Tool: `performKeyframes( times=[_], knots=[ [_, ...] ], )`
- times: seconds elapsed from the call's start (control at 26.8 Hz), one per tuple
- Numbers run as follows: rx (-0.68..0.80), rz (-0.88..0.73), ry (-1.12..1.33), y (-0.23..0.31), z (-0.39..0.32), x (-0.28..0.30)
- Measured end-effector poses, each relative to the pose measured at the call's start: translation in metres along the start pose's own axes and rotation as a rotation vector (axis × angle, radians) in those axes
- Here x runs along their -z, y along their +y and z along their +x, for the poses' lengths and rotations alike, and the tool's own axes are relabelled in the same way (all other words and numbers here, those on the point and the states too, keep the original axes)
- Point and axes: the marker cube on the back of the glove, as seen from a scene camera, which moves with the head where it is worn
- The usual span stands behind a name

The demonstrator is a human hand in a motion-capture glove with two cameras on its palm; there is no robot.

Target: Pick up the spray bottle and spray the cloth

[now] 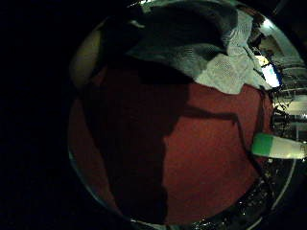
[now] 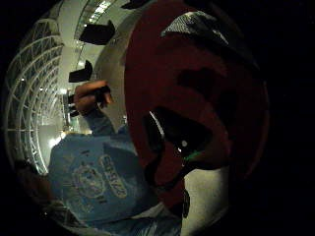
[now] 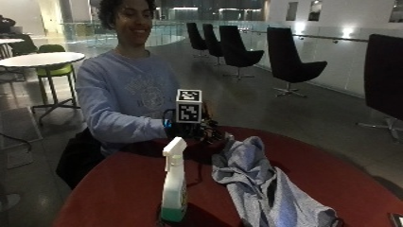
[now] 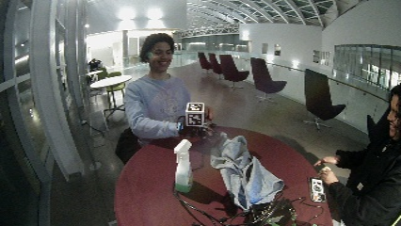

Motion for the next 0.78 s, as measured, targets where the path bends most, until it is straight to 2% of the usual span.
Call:
performKeyframes(
  times=[0.78],
  knots=[
    [-0.012, 0.004, 0.006, -0.008, 0.003, 0.004]
  ],
)
